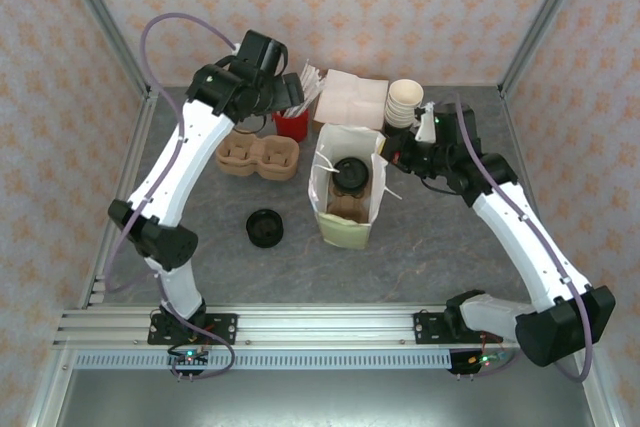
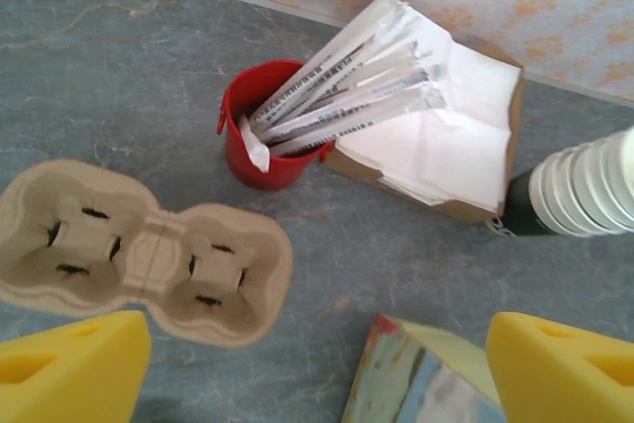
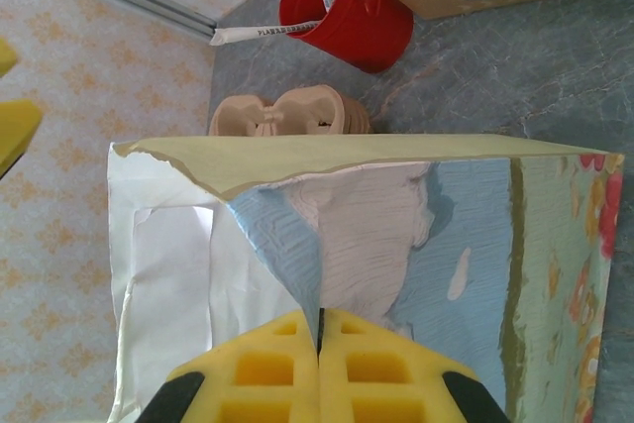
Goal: Pack the takeout coffee
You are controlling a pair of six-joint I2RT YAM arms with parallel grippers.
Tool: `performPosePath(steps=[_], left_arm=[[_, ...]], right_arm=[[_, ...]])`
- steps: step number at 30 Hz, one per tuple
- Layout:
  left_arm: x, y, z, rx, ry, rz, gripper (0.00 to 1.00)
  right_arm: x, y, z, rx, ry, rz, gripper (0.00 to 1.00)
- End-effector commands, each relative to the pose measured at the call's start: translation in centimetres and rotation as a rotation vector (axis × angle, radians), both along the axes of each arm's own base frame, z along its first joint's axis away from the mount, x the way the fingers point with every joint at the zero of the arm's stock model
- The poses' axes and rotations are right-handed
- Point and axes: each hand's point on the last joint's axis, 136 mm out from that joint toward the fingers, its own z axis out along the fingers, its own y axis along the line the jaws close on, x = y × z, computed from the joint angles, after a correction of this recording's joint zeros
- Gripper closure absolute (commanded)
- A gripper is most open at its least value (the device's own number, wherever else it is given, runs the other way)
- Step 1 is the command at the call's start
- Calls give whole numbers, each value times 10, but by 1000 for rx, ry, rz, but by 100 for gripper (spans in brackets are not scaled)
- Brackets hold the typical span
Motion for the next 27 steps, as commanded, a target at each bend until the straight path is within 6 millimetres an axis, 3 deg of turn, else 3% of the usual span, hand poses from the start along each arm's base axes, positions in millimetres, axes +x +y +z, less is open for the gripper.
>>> performPosePath(steps=[1,5,11,17,27], left_arm=[[29,8,-12,78,-13,2,16],[52,18,-38,152,34,16,18],[70,39,-66,216,88,72,25],[80,36,-92,231,132,56,26],[90,29,-122,229,177,37,38]], right_arm=[[15,6,10,32,-39,-9,97],[22,10,11,44,-37,-4,97],[30,17,8,62,-35,7,96],[34,24,5,76,-24,20,96],[38,44,0,82,-16,70,94]])
